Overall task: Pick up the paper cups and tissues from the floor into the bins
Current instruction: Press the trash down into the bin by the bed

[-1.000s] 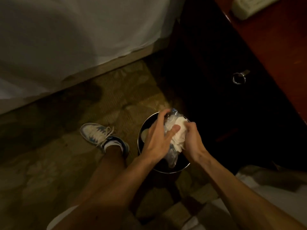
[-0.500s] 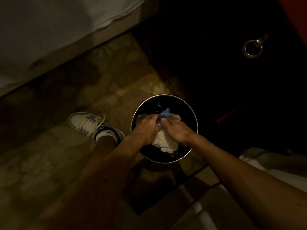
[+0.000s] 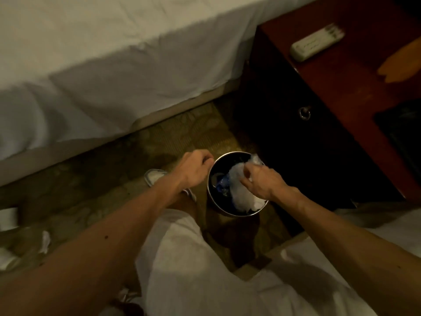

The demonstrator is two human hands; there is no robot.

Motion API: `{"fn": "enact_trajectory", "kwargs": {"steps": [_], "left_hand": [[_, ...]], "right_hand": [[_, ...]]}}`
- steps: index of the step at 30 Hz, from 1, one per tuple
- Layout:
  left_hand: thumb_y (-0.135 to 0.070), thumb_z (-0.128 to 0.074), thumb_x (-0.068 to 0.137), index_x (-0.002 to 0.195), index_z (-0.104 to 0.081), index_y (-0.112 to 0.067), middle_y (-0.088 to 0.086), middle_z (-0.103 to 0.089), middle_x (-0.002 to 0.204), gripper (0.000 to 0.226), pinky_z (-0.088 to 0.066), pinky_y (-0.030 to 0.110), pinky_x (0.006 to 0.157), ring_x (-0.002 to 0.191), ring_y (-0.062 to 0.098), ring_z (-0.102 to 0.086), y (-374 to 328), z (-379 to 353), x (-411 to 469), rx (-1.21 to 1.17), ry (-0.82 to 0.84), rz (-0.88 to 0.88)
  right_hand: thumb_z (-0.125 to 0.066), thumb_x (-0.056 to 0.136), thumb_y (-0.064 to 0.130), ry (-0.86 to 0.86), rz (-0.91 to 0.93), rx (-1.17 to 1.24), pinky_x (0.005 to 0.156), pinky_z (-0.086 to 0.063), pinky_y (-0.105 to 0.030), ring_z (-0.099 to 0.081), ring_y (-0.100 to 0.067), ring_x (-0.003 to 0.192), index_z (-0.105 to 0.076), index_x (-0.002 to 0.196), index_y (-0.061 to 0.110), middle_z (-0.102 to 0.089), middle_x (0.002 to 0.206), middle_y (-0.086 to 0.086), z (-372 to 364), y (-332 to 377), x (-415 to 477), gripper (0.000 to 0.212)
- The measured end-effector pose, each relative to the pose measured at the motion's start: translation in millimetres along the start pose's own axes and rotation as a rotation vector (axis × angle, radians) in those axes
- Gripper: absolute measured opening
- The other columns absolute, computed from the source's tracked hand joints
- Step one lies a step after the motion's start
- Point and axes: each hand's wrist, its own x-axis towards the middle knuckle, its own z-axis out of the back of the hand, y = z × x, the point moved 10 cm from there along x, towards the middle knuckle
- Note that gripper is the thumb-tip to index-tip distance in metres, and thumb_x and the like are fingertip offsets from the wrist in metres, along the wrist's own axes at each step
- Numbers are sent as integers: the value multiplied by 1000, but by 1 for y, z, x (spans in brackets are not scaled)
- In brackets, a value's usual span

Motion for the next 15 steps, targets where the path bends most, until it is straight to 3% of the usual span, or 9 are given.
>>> {"fn": "enact_trajectory", "kwargs": {"steps": [2,4,6,9,12,15], "left_hand": [[-27,-52,101,106,-68,-16,5,-71,101,20,-46,25,74,95,19,-64,-4,25,-23,20,-52,-25],[-33,-54,99,92,-66,-19,-2,-66,79,19,-40,24,60,78,14,-61,-13,48,-47,73,-74,-61],[-35,-54,98,84,-64,-18,-8,-58,66,24,-38,28,58,68,14,-56,-29,74,-78,212,-96,-126],[-39,-54,93,77,-57,-19,-5,-55,65,26,-40,34,59,66,21,-55,-40,130,-139,400,-156,-193],[-44,-49,89,80,-57,-21,-5,-55,70,26,-43,34,61,69,23,-55,-20,194,-218,569,-240,-224],[-45,-51,93,75,-51,-28,-10,-47,65,25,-39,32,57,59,10,-45,43,241,-295,640,-308,-128]], "right_hand": [[-46,99,41,-36,22,33,73,-46,-37,-61,-28,97,-49,97,24,-63,112,-11,15,16,-13,18],[-53,95,43,-130,70,89,69,-44,-35,-63,-24,89,-53,87,21,-66,92,-3,36,40,-30,23],[-60,90,46,-253,147,171,63,-47,-37,-59,-18,71,-52,78,24,-60,74,5,64,76,-55,26],[-62,83,45,-393,341,284,58,-45,-35,-53,-8,63,-48,77,27,-55,67,10,102,150,-96,24],[-63,83,42,-360,558,301,55,-42,-30,-52,-4,63,-49,85,31,-54,68,13,110,249,-123,18],[-65,87,42,-211,730,260,58,-41,-24,-53,-1,68,-52,97,37,-54,73,15,76,358,-133,17]]}}
